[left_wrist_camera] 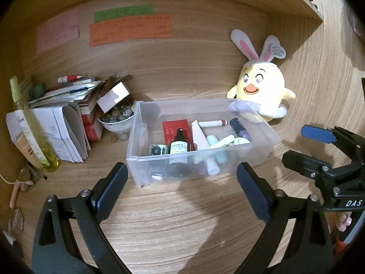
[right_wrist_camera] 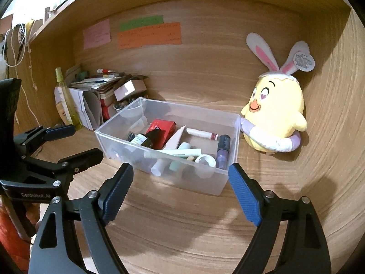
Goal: Organize objects
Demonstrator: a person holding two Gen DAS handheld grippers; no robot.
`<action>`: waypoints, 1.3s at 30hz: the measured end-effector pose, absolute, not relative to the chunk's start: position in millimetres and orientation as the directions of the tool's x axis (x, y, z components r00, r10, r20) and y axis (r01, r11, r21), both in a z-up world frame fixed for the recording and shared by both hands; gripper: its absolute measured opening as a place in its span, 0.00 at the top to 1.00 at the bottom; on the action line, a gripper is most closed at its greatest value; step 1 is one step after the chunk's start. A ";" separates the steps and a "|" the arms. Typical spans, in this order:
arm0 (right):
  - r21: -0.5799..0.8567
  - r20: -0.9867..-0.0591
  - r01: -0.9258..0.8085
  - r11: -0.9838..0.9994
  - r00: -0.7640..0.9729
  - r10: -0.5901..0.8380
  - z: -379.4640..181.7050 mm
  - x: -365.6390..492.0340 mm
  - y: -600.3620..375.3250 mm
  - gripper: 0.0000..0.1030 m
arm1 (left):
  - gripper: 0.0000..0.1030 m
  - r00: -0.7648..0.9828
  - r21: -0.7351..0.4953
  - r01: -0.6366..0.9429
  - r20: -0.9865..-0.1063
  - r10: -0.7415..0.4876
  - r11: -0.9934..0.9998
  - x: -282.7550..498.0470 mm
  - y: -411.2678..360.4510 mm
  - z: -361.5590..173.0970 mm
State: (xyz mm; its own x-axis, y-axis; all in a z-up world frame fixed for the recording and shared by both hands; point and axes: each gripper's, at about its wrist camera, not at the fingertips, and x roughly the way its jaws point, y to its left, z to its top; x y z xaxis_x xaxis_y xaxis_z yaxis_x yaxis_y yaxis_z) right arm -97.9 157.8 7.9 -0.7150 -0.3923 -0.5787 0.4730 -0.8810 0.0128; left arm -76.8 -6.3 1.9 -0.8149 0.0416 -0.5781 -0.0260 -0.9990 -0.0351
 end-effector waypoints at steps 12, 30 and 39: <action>0.031 -0.584 0.477 -0.879 -0.705 -0.403 3.8 -96.7 158.3 0.19 | 0.06 -0.810 -0.055 -0.023 -0.585 0.051 -0.998 -77.4 -5.5 -1.6; 0.039 -0.587 0.475 -0.879 -0.701 -0.405 4.3 -99.4 158.6 0.19 | 0.06 -0.813 -0.065 -0.028 -0.580 0.060 -0.998 -79.6 -6.2 -1.2; 0.045 -0.593 0.471 -0.881 -0.697 -0.403 2.7 -101.7 157.7 0.19 | 0.06 -0.811 -0.075 -0.025 -0.582 0.065 -0.997 -79.3 -5.6 -1.5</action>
